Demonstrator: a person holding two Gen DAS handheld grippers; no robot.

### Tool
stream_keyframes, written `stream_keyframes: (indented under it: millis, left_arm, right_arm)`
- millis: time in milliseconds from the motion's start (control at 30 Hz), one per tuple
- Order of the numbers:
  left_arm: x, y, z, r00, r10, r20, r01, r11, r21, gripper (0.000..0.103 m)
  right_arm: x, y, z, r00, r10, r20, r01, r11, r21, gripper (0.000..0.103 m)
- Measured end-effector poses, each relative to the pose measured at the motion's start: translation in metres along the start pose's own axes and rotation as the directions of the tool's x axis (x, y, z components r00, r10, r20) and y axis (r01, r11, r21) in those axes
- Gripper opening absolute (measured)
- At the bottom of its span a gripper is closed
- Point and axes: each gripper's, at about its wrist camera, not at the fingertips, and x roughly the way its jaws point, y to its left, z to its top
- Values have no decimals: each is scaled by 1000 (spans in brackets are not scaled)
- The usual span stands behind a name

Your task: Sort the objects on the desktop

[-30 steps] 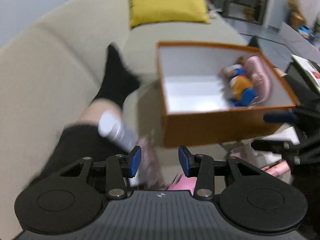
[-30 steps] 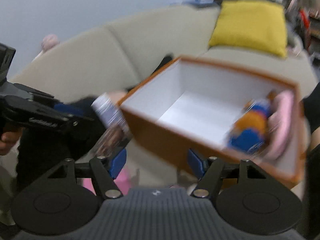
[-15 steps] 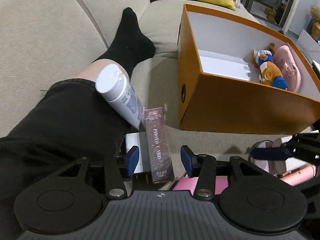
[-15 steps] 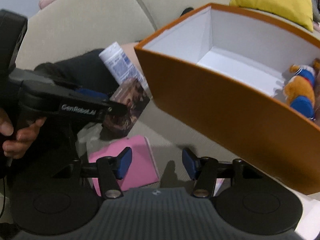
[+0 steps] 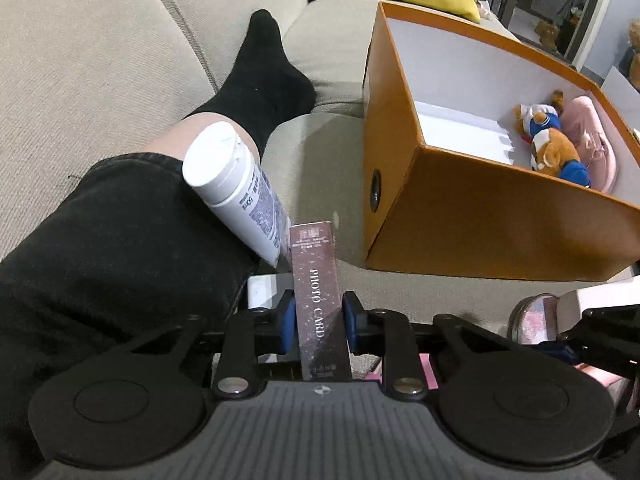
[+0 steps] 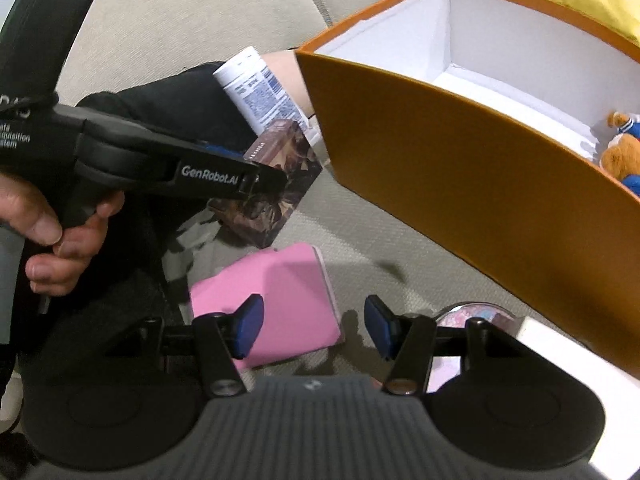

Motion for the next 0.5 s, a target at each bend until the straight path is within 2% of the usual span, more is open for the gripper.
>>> stream_keyframes:
  millis: [233, 367, 500]
  left_arm:
    - [-36, 3, -16, 997, -46, 60, 46, 999, -7, 25]
    - [-54, 7, -23, 995, -50, 87, 52, 998, -20, 25]
    - [-65, 8, -31, 994, -45, 98, 48, 999, -26, 25]
  right_arm:
    - [2, 11, -3, 998, 43, -48, -45, 999, -24, 58]
    - [12, 32, -8, 990, 34, -134, -48, 994, -100, 60]
    - [29, 47, -22, 970, 17, -244, -50, 990, -132, 61]
